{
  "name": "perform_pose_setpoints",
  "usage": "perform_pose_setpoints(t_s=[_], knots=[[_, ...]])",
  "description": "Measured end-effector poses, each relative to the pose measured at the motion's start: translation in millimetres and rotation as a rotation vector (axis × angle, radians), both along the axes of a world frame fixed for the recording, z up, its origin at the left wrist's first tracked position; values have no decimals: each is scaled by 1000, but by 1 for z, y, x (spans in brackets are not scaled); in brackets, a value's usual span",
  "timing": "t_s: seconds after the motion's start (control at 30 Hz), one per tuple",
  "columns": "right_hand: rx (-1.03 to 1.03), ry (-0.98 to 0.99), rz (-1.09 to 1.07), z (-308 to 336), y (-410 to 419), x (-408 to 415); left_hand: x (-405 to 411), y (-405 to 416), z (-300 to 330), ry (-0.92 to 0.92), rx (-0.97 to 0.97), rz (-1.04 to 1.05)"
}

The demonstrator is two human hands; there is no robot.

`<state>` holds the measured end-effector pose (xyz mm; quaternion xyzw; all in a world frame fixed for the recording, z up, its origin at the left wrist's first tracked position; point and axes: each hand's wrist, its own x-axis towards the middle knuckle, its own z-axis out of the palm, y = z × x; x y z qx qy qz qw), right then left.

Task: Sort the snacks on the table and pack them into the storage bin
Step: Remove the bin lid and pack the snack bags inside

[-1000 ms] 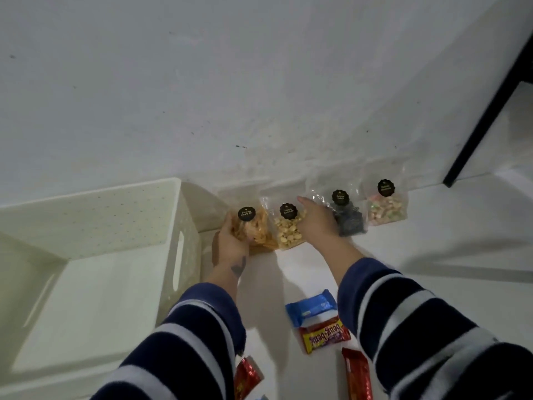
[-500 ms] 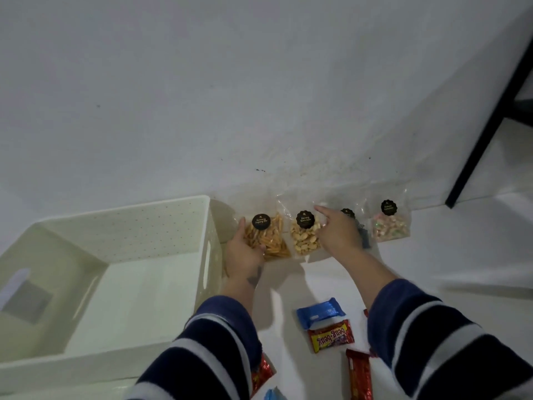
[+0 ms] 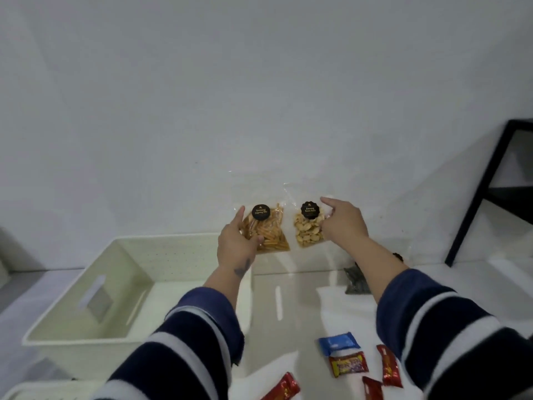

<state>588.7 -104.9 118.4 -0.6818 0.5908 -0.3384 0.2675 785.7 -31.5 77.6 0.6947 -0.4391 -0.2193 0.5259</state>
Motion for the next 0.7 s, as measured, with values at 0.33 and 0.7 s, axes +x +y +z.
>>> perform_pose_setpoints(t_s=[0.33,0.7], knots=[[78,4,129,-42,44,186,189,69,-39,-30,172,135],[418,-152,146,-155,41,324,292,63,-121,-148,485,125]])
